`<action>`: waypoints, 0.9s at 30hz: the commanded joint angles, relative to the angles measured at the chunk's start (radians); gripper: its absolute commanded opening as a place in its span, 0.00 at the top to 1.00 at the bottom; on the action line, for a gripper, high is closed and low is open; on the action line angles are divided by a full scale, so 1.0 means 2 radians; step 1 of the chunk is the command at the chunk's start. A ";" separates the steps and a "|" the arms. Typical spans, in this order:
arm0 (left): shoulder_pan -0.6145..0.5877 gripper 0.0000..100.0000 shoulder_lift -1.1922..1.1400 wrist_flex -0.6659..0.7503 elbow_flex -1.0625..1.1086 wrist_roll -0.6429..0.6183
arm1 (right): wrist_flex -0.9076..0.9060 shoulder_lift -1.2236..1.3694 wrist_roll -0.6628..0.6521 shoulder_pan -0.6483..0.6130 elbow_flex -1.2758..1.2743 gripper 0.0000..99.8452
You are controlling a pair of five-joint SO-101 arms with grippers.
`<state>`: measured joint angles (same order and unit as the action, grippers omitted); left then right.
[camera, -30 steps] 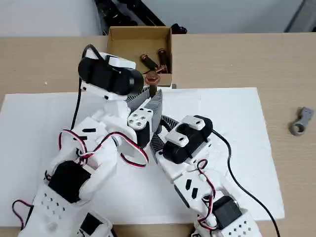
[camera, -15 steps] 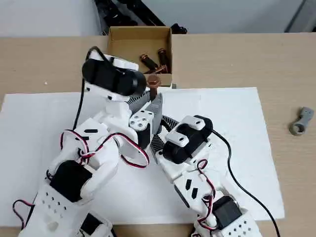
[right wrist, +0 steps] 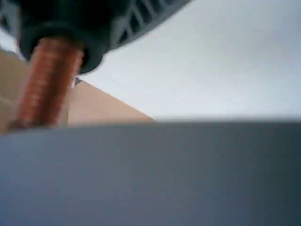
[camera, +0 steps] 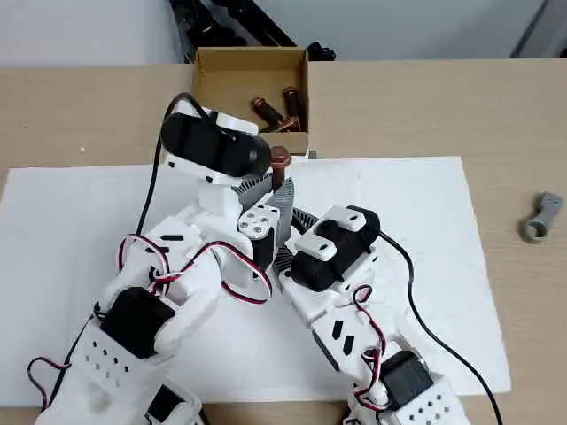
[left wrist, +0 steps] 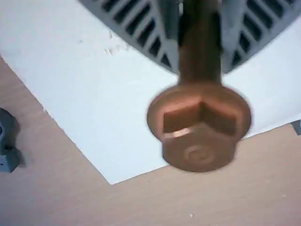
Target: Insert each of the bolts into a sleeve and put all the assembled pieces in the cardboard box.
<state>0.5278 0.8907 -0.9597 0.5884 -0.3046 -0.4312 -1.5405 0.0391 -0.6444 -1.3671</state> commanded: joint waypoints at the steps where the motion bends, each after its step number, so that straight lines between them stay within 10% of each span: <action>1: -0.001 1.00 0.005 0.015 0.000 -0.004 | 0.014 -0.008 -0.005 -0.003 0.020 1.00; 27: 0.002 1.00 0.007 -0.040 -0.005 0.008 | 0.013 -0.008 -0.005 -0.003 0.020 1.00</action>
<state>0.5294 0.8922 -1.0196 0.5900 -0.3015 -0.4327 -1.5405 0.0391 -0.6444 -1.3686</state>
